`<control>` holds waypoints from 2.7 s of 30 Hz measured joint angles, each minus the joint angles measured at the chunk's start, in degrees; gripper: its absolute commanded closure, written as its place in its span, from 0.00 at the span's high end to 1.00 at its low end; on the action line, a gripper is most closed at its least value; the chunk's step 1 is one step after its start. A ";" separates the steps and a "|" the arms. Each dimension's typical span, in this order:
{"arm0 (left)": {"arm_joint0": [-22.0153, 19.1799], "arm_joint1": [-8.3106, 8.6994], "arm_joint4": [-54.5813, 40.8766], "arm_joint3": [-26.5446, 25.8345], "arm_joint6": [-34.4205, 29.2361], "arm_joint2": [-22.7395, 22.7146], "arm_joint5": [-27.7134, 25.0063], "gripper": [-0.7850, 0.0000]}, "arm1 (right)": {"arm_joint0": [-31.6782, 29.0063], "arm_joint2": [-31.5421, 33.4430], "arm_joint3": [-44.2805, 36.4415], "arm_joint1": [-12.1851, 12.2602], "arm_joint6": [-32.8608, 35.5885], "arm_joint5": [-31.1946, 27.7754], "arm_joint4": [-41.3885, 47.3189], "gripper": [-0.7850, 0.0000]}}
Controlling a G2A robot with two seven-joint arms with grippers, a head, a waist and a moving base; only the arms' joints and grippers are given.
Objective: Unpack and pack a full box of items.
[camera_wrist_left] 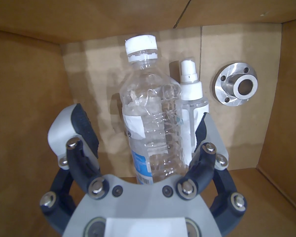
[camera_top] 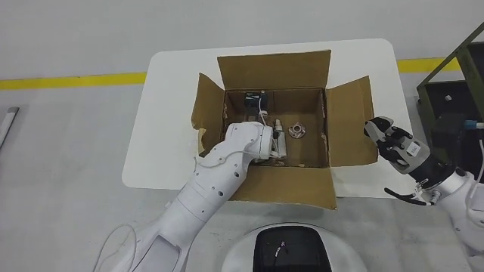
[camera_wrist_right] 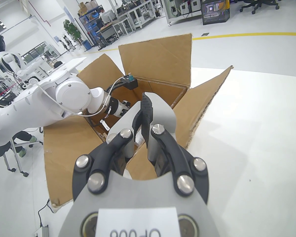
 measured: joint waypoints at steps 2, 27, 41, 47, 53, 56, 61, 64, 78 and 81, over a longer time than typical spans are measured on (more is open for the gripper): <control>-0.12 -0.50 0.28 1.42 0.10 0.44 -0.14 0.87 | 0.00 0.00 0.00 0.00 0.00 0.00 0.00 0.00; -0.57 -1.57 8.07 1.62 -4.46 -4.22 -0.34 0.84 | 0.00 0.00 0.00 0.00 0.00 0.00 0.00 0.00; 2.79 -0.62 13.74 -1.91 -9.24 -7.29 -5.84 0.87 | 0.00 0.00 0.00 0.00 0.00 0.00 0.00 0.00; 3.84 -0.76 16.06 -2.52 -10.89 -7.50 -7.15 0.90 | 0.00 0.00 0.00 0.00 0.00 0.00 0.00 0.00; 5.14 -1.11 16.33 -1.53 -10.91 -8.05 -8.04 0.89 | 0.00 0.00 0.00 0.00 0.00 0.00 0.00 0.00; 5.46 -1.44 16.81 -0.81 -10.45 -7.82 -8.24 0.90 | 0.00 0.00 0.00 0.00 0.00 0.00 0.00 0.00; 5.33 -2.14 17.02 0.42 -9.95 -7.80 -7.98 0.89 | 0.00 0.00 0.00 0.00 0.00 0.00 0.00 0.00; 5.11 -2.52 17.23 1.41 -9.64 -7.89 -7.80 0.60 | 0.00 0.00 0.00 0.00 0.00 0.00 0.00 0.00; 5.09 -3.56 17.73 2.12 -8.26 -10.31 -7.05 0.00 | 0.00 0.00 0.00 0.00 0.00 0.00 0.00 0.00; 5.22 -3.47 17.81 0.18 -8.16 -11.65 -7.24 0.00 | 0.00 0.00 0.00 0.00 0.00 0.00 0.00 0.00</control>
